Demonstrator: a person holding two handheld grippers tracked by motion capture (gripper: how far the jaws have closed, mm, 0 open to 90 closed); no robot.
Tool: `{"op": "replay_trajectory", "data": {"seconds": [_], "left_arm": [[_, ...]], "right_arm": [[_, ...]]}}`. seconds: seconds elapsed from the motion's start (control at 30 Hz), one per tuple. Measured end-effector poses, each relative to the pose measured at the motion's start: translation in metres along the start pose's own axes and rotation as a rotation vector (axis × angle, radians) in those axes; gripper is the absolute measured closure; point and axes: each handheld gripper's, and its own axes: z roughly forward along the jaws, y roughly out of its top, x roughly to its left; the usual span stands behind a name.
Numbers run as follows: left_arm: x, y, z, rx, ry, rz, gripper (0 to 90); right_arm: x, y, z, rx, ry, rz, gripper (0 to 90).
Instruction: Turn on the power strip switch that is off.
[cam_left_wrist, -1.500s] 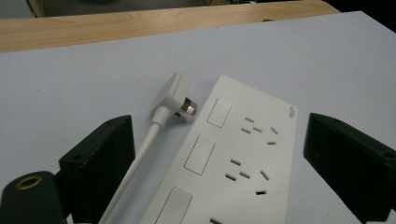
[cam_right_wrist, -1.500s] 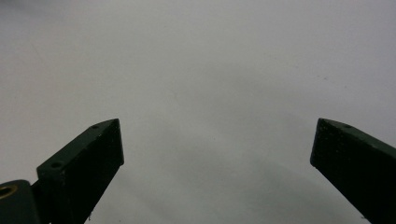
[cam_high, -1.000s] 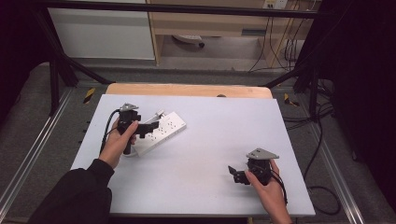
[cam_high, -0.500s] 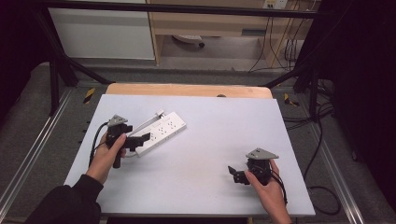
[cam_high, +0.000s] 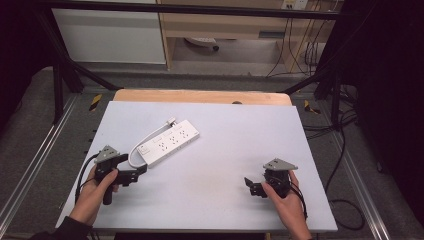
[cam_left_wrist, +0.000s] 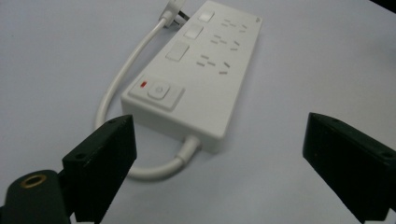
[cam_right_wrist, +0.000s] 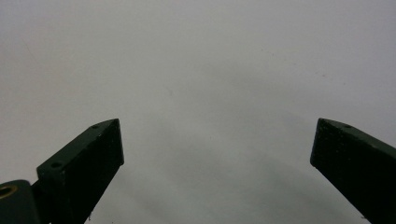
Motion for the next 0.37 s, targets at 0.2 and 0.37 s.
{"op": "replay_trajectory", "data": {"seconds": [0.2,0.37], "left_arm": [[-0.003,-0.026,-0.020,0.028,-0.011,0.000,9.5],[-0.009,-0.034,-0.030,0.044,-0.021,0.032,7.8]], "right_arm": [[-0.004,0.000,0.003,0.006,-0.029,-0.002,3.1],[-0.014,-0.001,0.011,0.036,-0.096,0.022,2.8]]}}
